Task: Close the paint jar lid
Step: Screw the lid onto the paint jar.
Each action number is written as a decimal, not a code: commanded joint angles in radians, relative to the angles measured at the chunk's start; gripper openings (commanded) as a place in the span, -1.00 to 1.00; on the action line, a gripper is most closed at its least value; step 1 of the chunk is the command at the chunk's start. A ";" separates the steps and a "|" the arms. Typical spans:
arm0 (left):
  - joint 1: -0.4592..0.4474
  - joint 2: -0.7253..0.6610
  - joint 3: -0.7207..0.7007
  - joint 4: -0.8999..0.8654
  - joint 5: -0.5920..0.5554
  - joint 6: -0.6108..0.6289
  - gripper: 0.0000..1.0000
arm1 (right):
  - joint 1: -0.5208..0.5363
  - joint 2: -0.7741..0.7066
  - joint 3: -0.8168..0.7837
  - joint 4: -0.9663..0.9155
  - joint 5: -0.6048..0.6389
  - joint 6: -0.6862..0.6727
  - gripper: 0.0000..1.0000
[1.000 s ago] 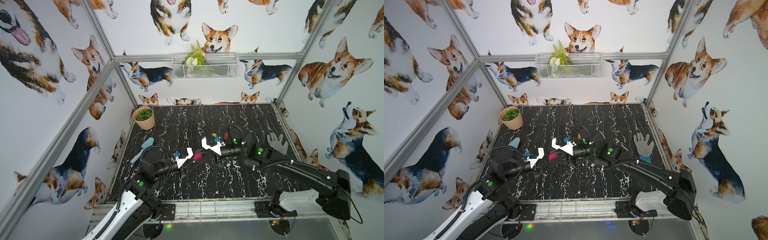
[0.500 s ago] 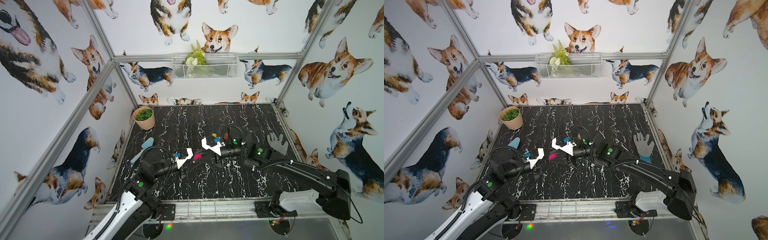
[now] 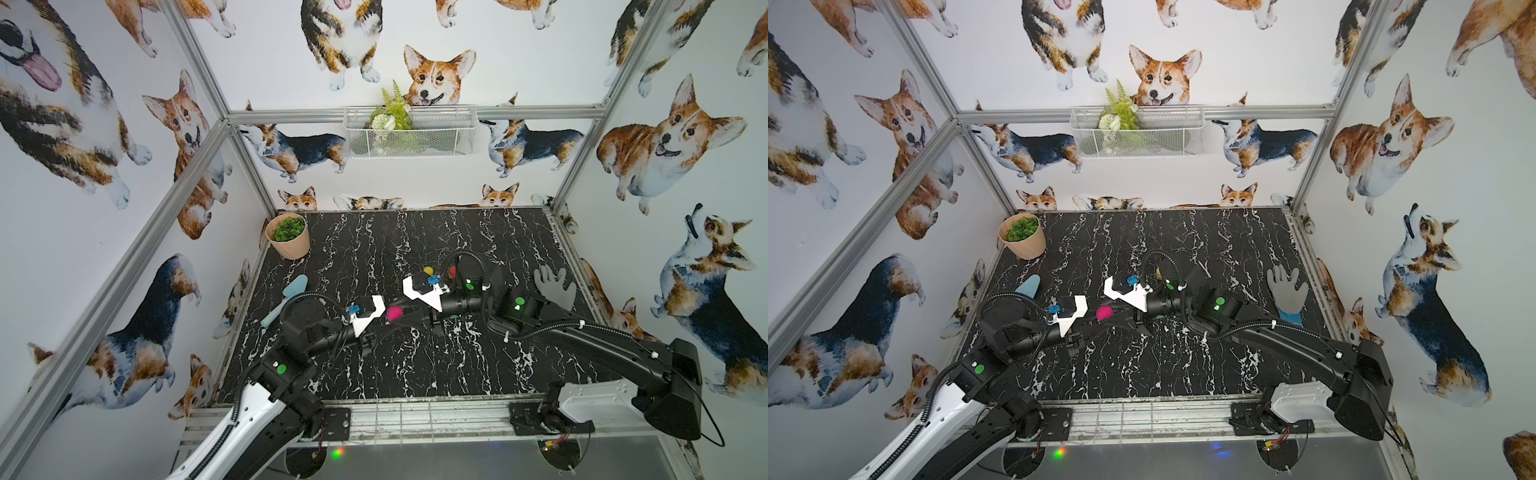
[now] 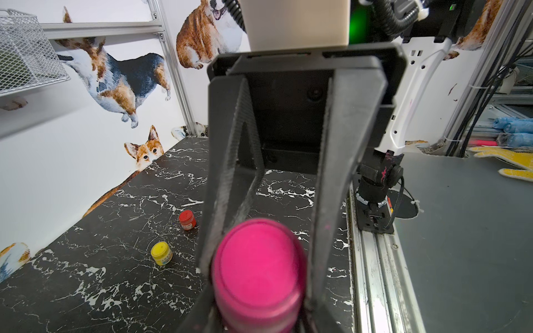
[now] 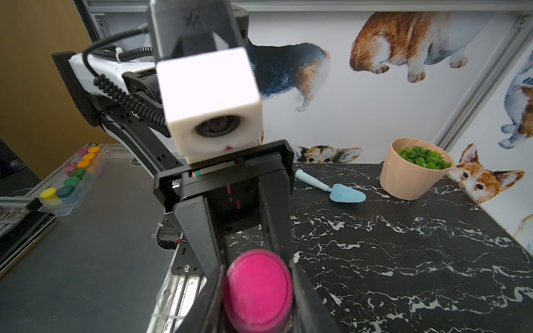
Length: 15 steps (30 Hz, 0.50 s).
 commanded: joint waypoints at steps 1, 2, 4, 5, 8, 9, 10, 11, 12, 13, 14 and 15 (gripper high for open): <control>-0.001 0.002 0.003 0.047 -0.006 0.008 -0.58 | 0.002 -0.004 0.008 0.003 -0.024 0.008 -0.36; -0.001 0.002 0.005 0.046 -0.007 0.008 -0.58 | 0.002 -0.004 0.007 0.003 -0.021 0.007 -0.37; -0.001 0.001 0.004 0.046 -0.011 0.010 -0.58 | 0.002 -0.004 0.007 0.005 -0.012 0.010 -0.38; -0.001 0.000 0.003 0.048 -0.018 0.009 -0.58 | 0.002 -0.004 0.005 0.007 -0.007 0.014 -0.38; -0.001 -0.005 0.005 0.052 -0.048 0.011 -0.58 | 0.006 -0.004 -0.009 0.037 0.037 0.038 -0.38; -0.001 -0.008 0.005 0.063 -0.064 0.007 -0.58 | 0.008 -0.004 -0.014 0.047 0.064 0.045 -0.39; -0.001 -0.011 0.003 0.075 -0.076 -0.001 -0.58 | 0.014 -0.003 -0.018 0.054 0.101 0.052 -0.39; -0.001 -0.013 0.003 0.090 -0.092 -0.013 -0.58 | 0.020 -0.001 -0.021 0.061 0.133 0.059 -0.39; -0.001 -0.014 0.003 0.103 -0.105 -0.021 -0.58 | 0.027 0.000 -0.023 0.068 0.161 0.066 -0.39; -0.001 -0.016 0.006 0.109 -0.114 -0.026 -0.58 | 0.032 0.003 -0.025 0.075 0.180 0.072 -0.39; -0.001 -0.020 0.009 0.117 -0.129 -0.027 -0.58 | 0.039 0.007 -0.026 0.084 0.207 0.081 -0.38; -0.001 -0.023 0.013 0.120 -0.145 -0.025 -0.58 | 0.044 0.013 -0.025 0.091 0.230 0.090 -0.38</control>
